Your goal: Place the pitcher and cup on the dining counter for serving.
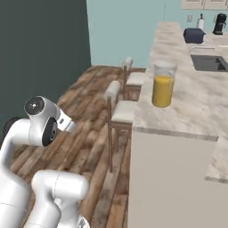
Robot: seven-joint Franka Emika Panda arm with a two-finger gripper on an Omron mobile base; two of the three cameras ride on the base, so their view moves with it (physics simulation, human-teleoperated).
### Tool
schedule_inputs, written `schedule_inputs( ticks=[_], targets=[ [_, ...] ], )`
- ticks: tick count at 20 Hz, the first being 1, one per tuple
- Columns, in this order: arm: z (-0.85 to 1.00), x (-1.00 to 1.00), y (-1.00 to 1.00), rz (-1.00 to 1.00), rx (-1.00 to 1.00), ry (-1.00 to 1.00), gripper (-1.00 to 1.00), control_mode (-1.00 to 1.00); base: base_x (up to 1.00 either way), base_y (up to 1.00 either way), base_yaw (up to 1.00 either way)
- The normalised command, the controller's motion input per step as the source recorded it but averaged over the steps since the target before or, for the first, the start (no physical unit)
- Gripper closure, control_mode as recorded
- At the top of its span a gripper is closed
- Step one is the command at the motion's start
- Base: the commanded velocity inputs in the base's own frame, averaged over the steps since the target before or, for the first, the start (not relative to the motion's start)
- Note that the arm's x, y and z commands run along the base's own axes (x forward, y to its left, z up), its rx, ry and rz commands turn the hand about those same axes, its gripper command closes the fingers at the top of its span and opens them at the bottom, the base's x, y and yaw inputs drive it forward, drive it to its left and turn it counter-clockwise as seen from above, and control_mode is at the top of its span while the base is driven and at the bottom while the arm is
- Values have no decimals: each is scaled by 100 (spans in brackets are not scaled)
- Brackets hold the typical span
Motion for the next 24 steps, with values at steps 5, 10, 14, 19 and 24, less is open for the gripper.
schedule_inputs(
  ticks=[5, 10, 14, 19, 24],
  targets=[
    [0, 0, 0, 0, 0, 0, 100, 100, 95, 100, -51],
    [0, 0, 0, 0, 0, 0, 100, 100, 72, 97, -63],
    [0, 0, 0, 0, 0, 0, 100, 100, 37, 77, -75],
    [0, 0, 0, 0, 0, 0, 100, 100, 17, 71, -77],
    [0, 0, 0, 0, 0, 0, 100, 100, 9, 53, -51]
  ],
)
